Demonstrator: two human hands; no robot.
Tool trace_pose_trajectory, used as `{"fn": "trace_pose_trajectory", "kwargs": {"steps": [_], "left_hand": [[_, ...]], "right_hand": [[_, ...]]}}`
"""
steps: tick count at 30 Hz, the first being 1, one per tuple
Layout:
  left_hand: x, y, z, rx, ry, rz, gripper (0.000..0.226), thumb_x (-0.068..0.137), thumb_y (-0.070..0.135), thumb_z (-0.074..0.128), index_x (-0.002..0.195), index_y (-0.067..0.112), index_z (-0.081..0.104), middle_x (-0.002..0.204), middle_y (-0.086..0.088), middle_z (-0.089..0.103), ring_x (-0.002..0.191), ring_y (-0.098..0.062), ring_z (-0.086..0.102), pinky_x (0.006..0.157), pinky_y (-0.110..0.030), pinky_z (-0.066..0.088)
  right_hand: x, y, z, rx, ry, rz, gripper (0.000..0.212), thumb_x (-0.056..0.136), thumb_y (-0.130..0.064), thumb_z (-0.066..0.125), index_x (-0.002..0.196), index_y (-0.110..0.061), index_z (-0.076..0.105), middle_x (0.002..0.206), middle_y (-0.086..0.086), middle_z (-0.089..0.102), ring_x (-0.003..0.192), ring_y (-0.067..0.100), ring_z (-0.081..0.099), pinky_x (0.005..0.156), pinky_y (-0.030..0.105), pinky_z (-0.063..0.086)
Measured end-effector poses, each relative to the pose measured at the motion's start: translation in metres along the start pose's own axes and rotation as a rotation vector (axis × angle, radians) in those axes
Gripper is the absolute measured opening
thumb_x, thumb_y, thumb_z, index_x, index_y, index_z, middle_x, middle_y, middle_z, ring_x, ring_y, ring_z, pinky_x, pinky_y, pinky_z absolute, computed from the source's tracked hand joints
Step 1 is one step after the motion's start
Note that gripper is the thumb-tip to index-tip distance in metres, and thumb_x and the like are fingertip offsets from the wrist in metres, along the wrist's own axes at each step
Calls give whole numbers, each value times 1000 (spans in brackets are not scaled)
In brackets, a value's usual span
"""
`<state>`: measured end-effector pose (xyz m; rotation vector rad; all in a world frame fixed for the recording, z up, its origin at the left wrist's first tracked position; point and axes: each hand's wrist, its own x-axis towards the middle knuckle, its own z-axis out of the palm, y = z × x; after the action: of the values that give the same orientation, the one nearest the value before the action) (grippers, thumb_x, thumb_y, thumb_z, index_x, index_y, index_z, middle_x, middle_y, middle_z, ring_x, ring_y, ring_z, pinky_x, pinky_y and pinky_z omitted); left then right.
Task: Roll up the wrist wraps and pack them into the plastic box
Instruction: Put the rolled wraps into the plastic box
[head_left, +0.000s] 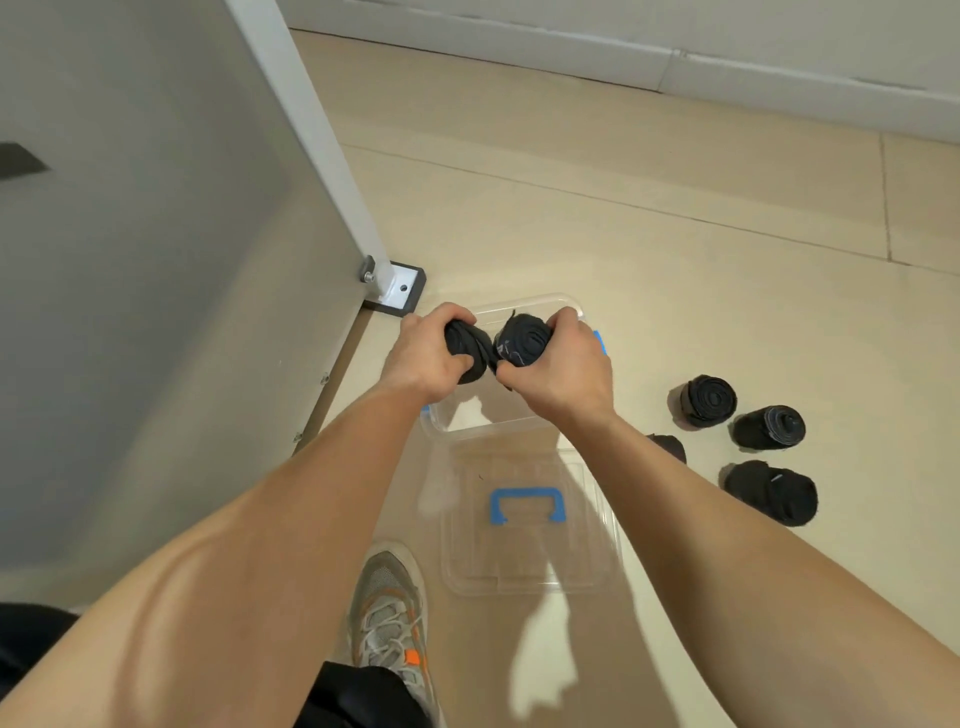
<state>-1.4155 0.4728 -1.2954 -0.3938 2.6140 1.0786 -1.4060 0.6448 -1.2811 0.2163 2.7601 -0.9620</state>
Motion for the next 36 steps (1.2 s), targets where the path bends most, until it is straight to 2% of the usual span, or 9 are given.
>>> {"fn": "trace_pose_trajectory", "kwargs": {"steps": [3, 7, 11, 15, 19, 25, 28, 31, 36], "left_hand": [[1, 4, -3, -241, 45, -122, 41, 77, 18, 71, 108, 43, 60, 126, -6, 58, 101, -21, 65, 84, -37, 62], [5, 15, -7, -357, -27, -274, 23, 75, 44, 68, 97, 39, 64, 124, -3, 59, 103, -23, 64, 76, -45, 64], [7, 10, 2, -222, -20, -337, 55, 63, 83, 66, 89, 36, 53, 116, -1, 57, 91, -23, 66, 74, -45, 64], [7, 7, 6, -241, 21, -358, 46, 68, 74, 70, 83, 35, 51, 115, -3, 59, 92, -28, 67, 65, -50, 64], [4, 6, 2, -371, -15, -435, 42, 74, 69, 70, 85, 33, 50, 116, -5, 63, 101, -32, 68, 54, -42, 61], [-1, 0, -2, -392, -68, -442, 47, 76, 40, 87, 99, 30, 48, 113, -5, 63, 97, -31, 70, 69, -48, 63], [-2, -1, -1, -359, -70, -404, 50, 72, 34, 91, 100, 32, 50, 112, -4, 61, 96, -29, 69, 60, -41, 62], [1, 2, 6, -169, -60, -321, 49, 68, 32, 90, 94, 36, 49, 115, -3, 58, 94, -26, 65, 58, -37, 60], [12, 7, 26, 363, -10, -146, 50, 73, 34, 78, 110, 34, 44, 117, -3, 41, 96, -30, 53, 75, -36, 43]], "right_hand": [[-3, 0, 11, 11, -13, 13, 61, 69, -50, 79, 106, -16, 45, 102, 1, 56, 90, 25, 58, 71, 36, 47], [-9, 1, 22, 28, 1, 20, 57, 69, -49, 78, 104, -18, 45, 100, 0, 55, 88, 24, 58, 73, 37, 48], [-14, 4, 23, -2, 16, -85, 54, 68, -42, 80, 105, -17, 49, 99, 2, 57, 85, 27, 59, 72, 39, 51], [-16, 9, 16, -16, 3, -144, 54, 68, -42, 80, 106, -17, 51, 98, 1, 59, 84, 25, 58, 71, 38, 51], [-15, 11, 8, 10, -16, -160, 52, 67, -42, 81, 105, -20, 53, 99, -3, 60, 88, 22, 59, 74, 36, 51], [-9, 10, -1, -30, -34, -165, 49, 68, -45, 76, 105, -23, 53, 99, -4, 59, 88, 21, 58, 71, 35, 48], [1, 16, -7, -56, -3, -110, 51, 67, -45, 75, 106, -22, 52, 101, -3, 58, 89, 22, 56, 69, 32, 38], [12, 18, -4, -89, -10, -81, 54, 68, -45, 76, 108, -19, 52, 104, 1, 59, 89, 25, 55, 70, 31, 36], [34, 9, 21, -68, -71, 1, 53, 71, -41, 76, 108, -14, 50, 106, 4, 61, 90, 28, 60, 67, 33, 40]]}}
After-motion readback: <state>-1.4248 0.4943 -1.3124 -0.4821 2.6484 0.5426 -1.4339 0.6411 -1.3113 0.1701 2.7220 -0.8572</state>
